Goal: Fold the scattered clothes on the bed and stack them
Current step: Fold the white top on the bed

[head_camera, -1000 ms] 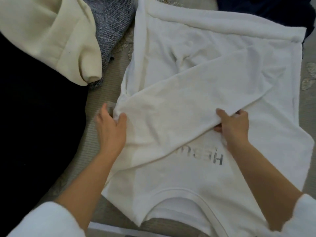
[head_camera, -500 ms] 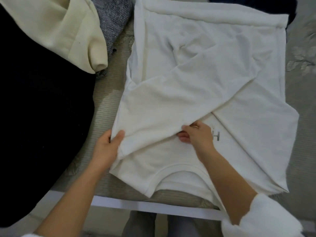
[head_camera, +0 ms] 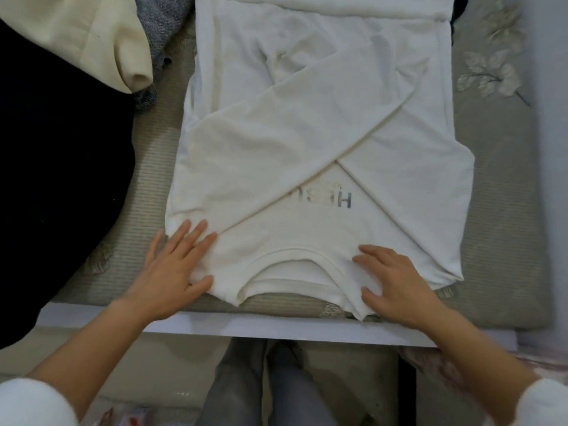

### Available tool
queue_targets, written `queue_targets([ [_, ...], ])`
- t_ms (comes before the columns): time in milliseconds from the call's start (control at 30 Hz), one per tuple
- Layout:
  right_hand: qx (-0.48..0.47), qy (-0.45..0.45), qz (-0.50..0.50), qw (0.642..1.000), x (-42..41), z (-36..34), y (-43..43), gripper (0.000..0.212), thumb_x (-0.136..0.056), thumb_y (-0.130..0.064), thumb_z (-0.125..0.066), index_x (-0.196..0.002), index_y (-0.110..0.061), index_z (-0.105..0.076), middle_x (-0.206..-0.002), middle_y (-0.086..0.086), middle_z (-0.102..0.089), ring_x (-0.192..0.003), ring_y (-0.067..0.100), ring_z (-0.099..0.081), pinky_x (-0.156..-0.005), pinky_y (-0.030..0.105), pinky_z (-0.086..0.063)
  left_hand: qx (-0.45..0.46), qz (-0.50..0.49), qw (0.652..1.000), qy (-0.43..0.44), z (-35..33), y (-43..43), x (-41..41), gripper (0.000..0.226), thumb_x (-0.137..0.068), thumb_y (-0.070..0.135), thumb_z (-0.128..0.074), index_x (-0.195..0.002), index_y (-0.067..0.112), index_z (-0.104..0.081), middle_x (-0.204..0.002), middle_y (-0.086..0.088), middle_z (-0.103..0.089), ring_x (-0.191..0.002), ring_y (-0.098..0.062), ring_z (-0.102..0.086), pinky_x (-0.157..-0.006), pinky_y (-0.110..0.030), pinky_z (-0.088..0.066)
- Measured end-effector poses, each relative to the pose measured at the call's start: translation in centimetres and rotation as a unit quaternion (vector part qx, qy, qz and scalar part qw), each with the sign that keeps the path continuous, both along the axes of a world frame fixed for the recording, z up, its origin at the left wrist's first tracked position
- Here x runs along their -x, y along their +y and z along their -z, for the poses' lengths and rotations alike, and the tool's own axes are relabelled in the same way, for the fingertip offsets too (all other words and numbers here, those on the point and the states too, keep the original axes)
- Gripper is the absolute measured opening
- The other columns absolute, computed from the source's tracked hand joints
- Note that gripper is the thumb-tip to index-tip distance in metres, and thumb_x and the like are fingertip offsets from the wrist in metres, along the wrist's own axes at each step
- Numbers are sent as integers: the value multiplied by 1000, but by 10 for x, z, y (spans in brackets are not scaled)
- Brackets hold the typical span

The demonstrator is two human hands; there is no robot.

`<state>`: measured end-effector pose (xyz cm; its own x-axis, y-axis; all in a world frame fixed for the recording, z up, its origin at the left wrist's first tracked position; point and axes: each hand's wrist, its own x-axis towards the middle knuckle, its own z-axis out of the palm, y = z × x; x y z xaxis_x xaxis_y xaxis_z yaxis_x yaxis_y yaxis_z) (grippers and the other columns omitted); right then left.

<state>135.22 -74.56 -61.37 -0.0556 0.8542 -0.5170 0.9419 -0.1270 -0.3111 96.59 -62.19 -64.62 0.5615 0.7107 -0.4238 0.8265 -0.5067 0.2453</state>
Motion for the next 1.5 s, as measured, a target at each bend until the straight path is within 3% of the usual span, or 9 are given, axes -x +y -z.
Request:
queue_targets([
  [233,-43,-162,-57,984,-34,8,-58,86,-67,-21,-48,-149,-16,-24,-156,10,-27,-148,23,-10,-115,46,-12,-47,128,990,42,-6,-14,-13,91,-69,39,-58,-151,30,-21,-159,-9,-16,-148,-25,5,-115,-45,4],
  [400,-66,-207,40,975,-49,20,-29,104,-63,-3,-79,-150,-17,-23,-153,21,-30,-141,38,-25,-111,54,-19,-96,129,987,26,-2,2,-43,82,-51,8,-86,-128,14,-59,-143,-13,-47,-147,-14,-4,-116,-35,6],
  [500,-26,-168,80,982,-57,11,-9,84,-86,-2,-55,-153,-22,-8,-158,12,-20,-142,29,-30,-104,42,-36,-67,89,994,-5,-6,10,-49,48,-75,4,-68,-121,19,-61,-148,-7,-43,-143,-21,-23,-116,-34,-2],
  [667,16,-151,117,981,-67,-16,14,45,-94,-12,-43,-137,-24,-48,-134,8,-56,-119,30,-53,-88,35,-42,24,45,999,6,-22,14,-65,39,-91,8,-46,-128,17,-52,-153,2,-32,-145,-21,-20,-115,-39,-17],
  [833,128,-104,54,985,-77,-38,12,32,-95,-15,-42,-113,-24,-66,-121,6,-63,-107,29,-58,-76,30,-41,154,-17,986,60,-64,7,-90,20,-94,23,-41,-96,14,-59,-100,1,-59,-95,-21,-56,-73,-29,-39],
  [967,278,-49,22,959,-80,-44,-10,28,-90,-9,-41,-71,-22,-57,-104,5,-62,-94,21,-56,-82,29,-42,329,-81,934,111,-81,-8,-87,30,-84,48,-47,-73,22,-56,-85,1,-60,-75,-14,-51,-70,-28,-38],
  [1100,349,-39,15,936,-86,-52,-19,26,-83,-9,-40,-66,-27,-45,-86,-6,-55,-84,15,-51,-81,29,-42,476,-130,863,111,-101,-8,-77,34,-57,55,-55,-65,24,-66,-80,3,-68,-72,-16,-60,-75,-29,-45],
  [1267,248,-2,95,964,-102,-67,27,30,-86,-5,-42,-62,-16,-55,-84,3,-65,-84,22,-60,-79,34,-48,480,-219,849,-11,-122,46,-74,73,-41,42,-67,-110,16,-64,-109,-5,-70,-96,-23,-67,-95,-40,-50],
  [1500,216,-60,148,963,-114,-83,132,24,-80,1,-46,-60,-12,-50,-71,3,-55,-68,20,-51,-56,26,-38,419,-220,881,3,-124,156,-98,61,-42,24,-69,-102,15,-66,-102,-14,-71,-92,-34,-68,-90,-49,-53],
])
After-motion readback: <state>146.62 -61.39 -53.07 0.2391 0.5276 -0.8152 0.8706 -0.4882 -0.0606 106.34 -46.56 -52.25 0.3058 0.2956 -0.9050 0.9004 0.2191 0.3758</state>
